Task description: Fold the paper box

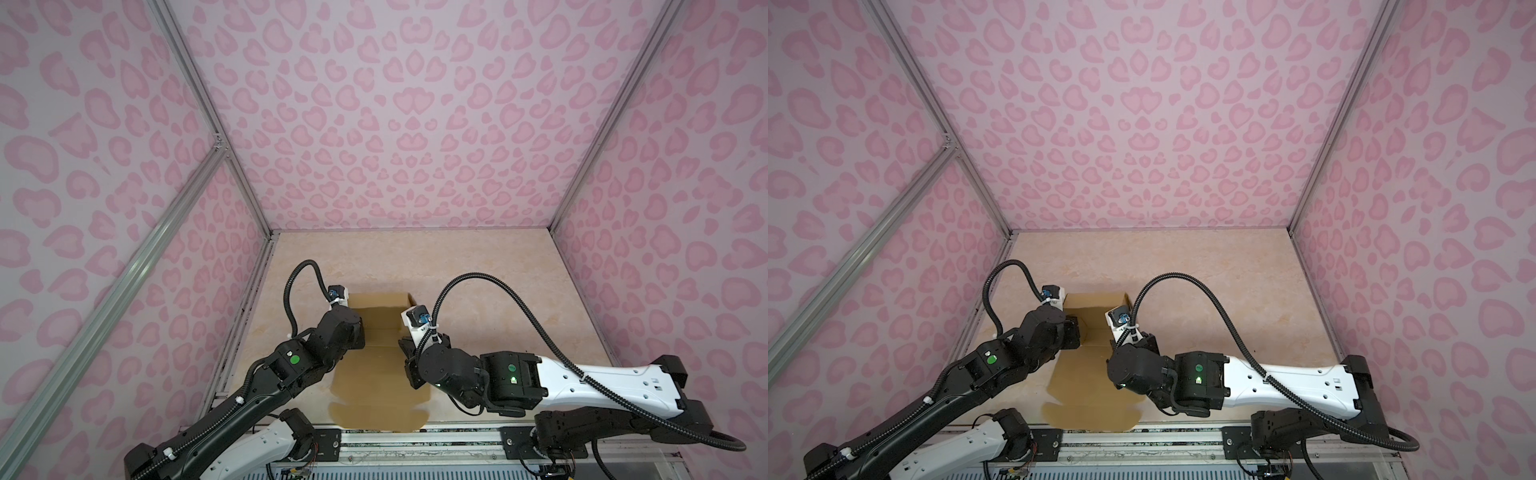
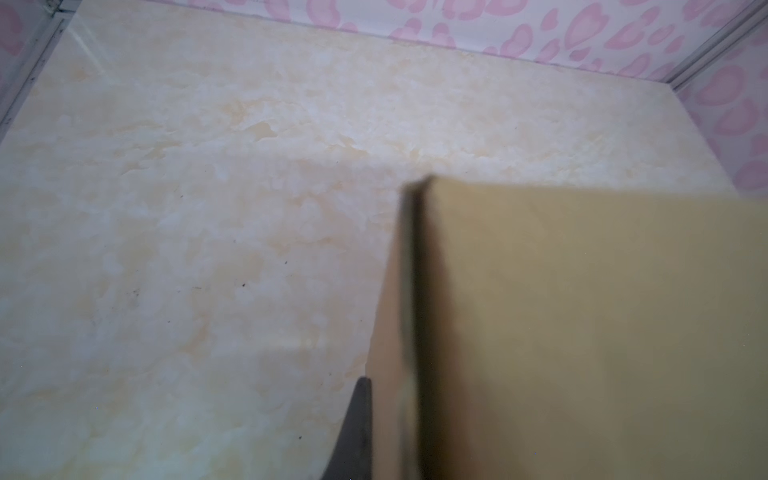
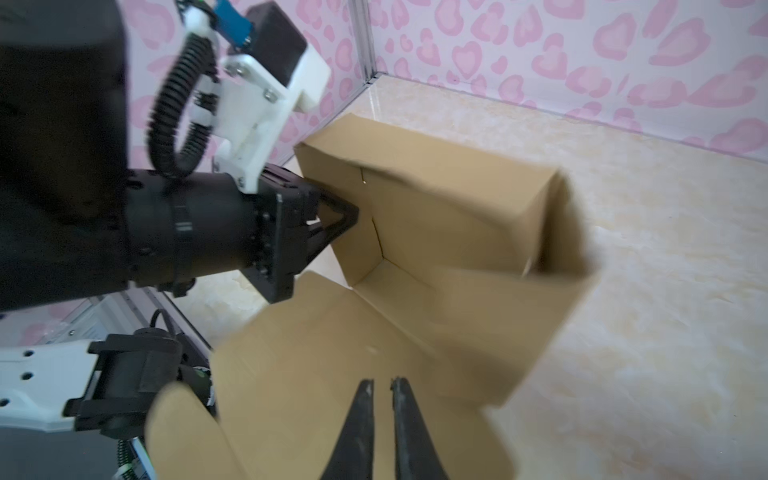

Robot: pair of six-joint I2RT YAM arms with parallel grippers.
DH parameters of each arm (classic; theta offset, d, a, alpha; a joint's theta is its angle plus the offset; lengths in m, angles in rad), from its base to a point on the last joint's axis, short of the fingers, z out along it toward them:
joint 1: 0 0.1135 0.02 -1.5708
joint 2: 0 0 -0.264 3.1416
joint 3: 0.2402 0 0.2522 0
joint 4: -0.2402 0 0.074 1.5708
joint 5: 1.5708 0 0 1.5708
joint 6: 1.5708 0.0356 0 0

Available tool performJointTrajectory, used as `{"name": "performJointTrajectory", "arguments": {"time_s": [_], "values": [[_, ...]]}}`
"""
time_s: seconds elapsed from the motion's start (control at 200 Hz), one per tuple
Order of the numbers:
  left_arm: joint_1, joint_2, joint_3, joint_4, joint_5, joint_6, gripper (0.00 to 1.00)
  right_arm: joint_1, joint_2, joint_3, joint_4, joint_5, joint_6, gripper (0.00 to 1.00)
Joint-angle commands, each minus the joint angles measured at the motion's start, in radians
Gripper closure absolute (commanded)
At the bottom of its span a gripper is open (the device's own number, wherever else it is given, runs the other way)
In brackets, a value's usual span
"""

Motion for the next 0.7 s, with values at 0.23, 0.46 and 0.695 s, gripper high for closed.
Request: {"name": "performJointTrajectory", "arguments": {"time_s": [0.23,0.46,0.695], "values": [[-0.001,0.012,0.067,-0.096,-0.045,-0.016,0.97,-0.032,0.029,0.028,-0.035,0.061,0.025,0.85],[0.001,0.055,0.049,-0.108,-0.081,0.037,0.97,-0.190,-0.232,-0.064,-0.032,-0.108,-0.002,0.80],[-0.001,0.055,0.068,-0.099,-0.053,0.068,0.97,-0.522,-0.393,-0.317,0.121,-0.568,-0.015,0.73]]}}
